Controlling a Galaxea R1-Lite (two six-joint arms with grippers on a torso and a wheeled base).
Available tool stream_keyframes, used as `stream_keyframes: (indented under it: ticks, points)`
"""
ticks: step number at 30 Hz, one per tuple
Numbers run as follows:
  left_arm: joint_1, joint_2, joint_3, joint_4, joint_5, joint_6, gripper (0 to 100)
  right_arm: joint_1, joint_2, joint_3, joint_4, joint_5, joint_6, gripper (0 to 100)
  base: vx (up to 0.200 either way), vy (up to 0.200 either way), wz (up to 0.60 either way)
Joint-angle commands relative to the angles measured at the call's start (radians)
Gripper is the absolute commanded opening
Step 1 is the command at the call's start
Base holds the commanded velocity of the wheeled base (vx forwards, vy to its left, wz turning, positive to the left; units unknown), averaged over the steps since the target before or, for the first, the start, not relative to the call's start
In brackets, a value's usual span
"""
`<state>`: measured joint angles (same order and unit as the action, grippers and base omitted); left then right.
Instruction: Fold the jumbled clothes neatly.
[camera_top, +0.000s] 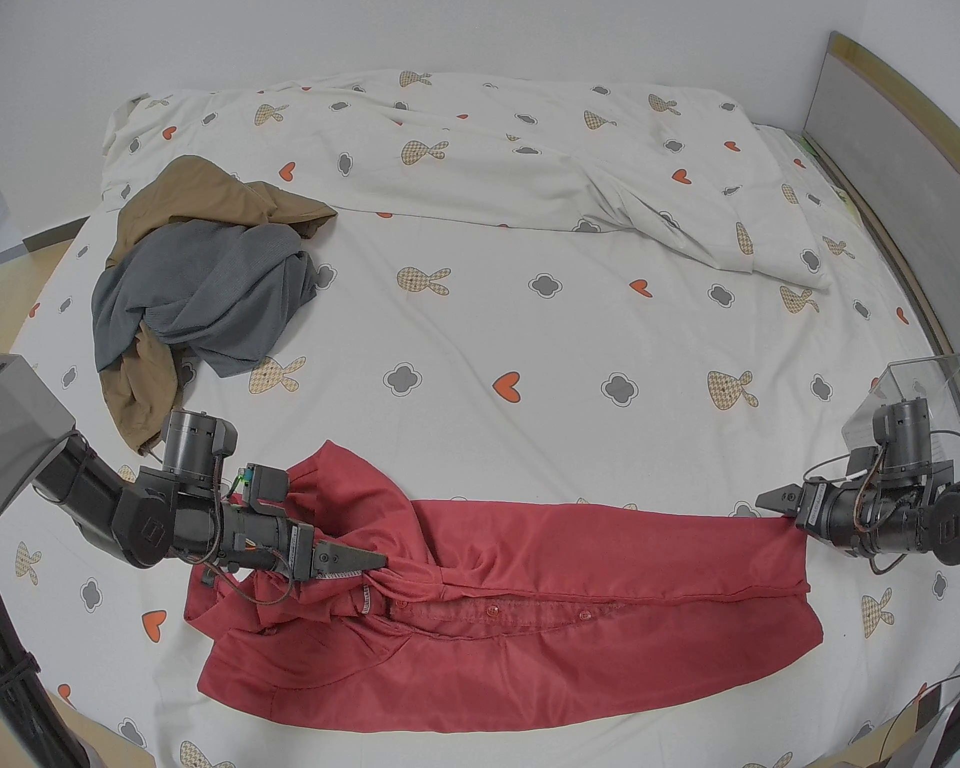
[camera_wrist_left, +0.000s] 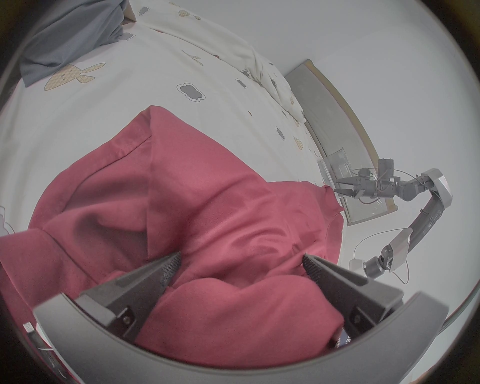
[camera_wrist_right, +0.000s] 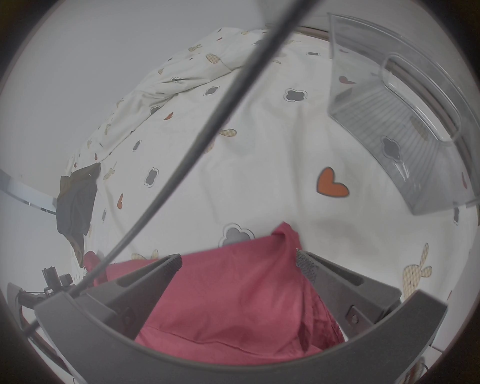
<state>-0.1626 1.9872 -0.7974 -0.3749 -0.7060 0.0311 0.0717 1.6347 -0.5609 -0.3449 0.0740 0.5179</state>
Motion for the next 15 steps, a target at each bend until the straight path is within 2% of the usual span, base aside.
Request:
stream_keyframes:
  ticks: [1,3,8,9,12,15]
  points:
    - [0.0,-0.002,0.001,0.001,0.0,0.001,100,-0.053,-0.033,0.049,-0.006,0.003,0.002,100,0.0,0.0,0.0]
    - [0.0,-0.004,0.001,0.001,0.0,0.001,100,-0.104,-0.032,0.05,-0.005,0.009,-0.001,100,0.0,0.0,0.0]
    - [0.0,-0.005,0.001,0.001,0.0,0.001,100,-0.122,-0.026,0.052,-0.003,0.041,-0.006,100,0.0,0.0,0.0]
    - [0.0,-0.005,0.001,-0.001,0.0,0.001,100,-0.128,-0.009,0.052,-0.002,0.101,-0.001,100,0.0,0.0,0.0]
    - [0.0,-0.005,0.003,-0.001,0.0,0.001,100,-0.13,0.025,0.049,-0.003,0.202,0.001,100,0.0,0.0,0.0]
    - [0.0,-0.005,0.003,-0.001,0.0,0.001,100,-0.13,0.05,0.042,-0.005,0.239,0.001,100,0.0,0.0,0.0]
